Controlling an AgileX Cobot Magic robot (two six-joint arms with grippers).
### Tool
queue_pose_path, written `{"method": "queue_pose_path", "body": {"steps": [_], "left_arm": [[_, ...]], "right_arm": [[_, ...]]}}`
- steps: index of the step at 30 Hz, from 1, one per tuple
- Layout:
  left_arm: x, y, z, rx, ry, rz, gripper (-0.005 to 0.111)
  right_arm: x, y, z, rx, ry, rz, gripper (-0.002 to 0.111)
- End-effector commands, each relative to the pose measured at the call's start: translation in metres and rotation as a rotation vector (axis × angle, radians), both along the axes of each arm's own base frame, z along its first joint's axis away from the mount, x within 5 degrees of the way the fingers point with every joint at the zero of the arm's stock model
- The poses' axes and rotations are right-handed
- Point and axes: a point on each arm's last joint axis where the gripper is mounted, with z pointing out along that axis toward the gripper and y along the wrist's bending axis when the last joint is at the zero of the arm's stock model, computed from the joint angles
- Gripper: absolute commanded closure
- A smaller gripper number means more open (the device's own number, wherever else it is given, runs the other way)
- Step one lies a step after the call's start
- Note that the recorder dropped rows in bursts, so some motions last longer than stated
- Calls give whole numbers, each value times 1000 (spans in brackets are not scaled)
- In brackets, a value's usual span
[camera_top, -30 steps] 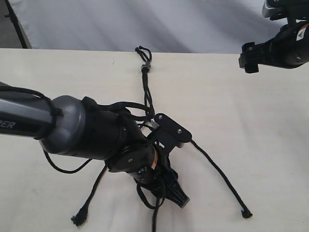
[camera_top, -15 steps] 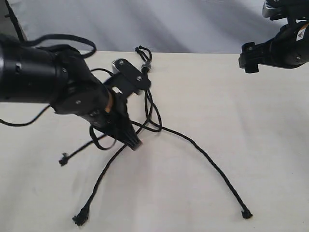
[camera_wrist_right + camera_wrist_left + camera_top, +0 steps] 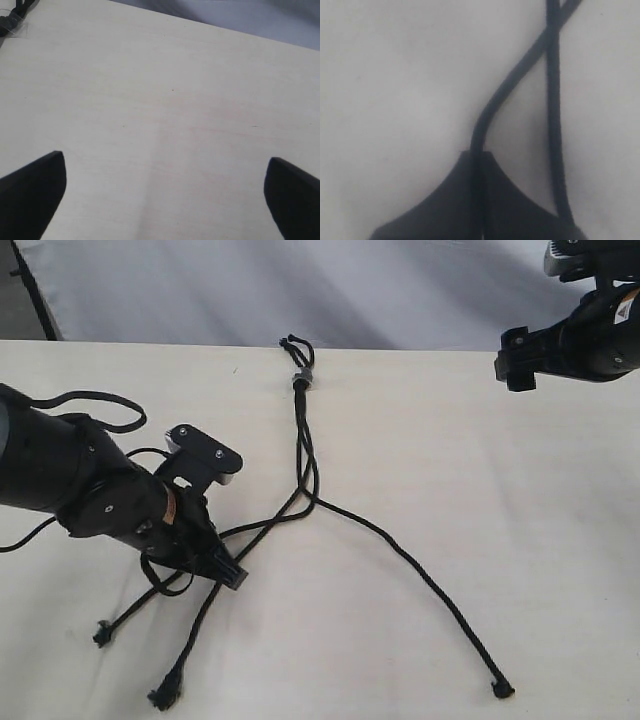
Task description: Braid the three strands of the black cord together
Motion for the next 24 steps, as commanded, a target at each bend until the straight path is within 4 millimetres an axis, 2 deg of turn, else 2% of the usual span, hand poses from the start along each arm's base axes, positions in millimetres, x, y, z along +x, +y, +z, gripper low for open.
{"method": "queue_pose_path", "body": {"steps": [1,4,7,9,11,13,15,17,18,22,24], "left_arm": [[-27,-20,-10,-23,74,-15,107],[-51,-54,-10,-45,87,-111,107],[-82,-98,-4,-56,58,-307,107],[-93,-118,7,-65,32,-389,107],[-91,-128,24,-80,4,-408,107],[-82,-125,42,-62,-24,-404,107],[-71,-113,54,-52,-33,-352,107],[-60,-98,64,-51,-41,-296,107],[-48,-80,71,-47,-43,-226,107],[-26,-36,66,-30,-17,-65,107],[-30,-36,60,-88,-8,-32,107]], "right_arm": [[0,-2,1,6,-10,-9,4],[0,-2,1,6,-10,-9,4],[0,-2,1,6,-10,-9,4],[0,-2,1,6,-10,-9,4],[0,-2,1,6,-10,-9,4],[-1,-2,1,6,-7,-9,4],[0,-2,0,6,-6,-9,4],[0,-2,0,6,-4,-9,4],[0,-2,0,6,-4,-9,4],[0,-2,0,6,-6,-9,4],[1,-2,0,7,-15,-7,4]]}}
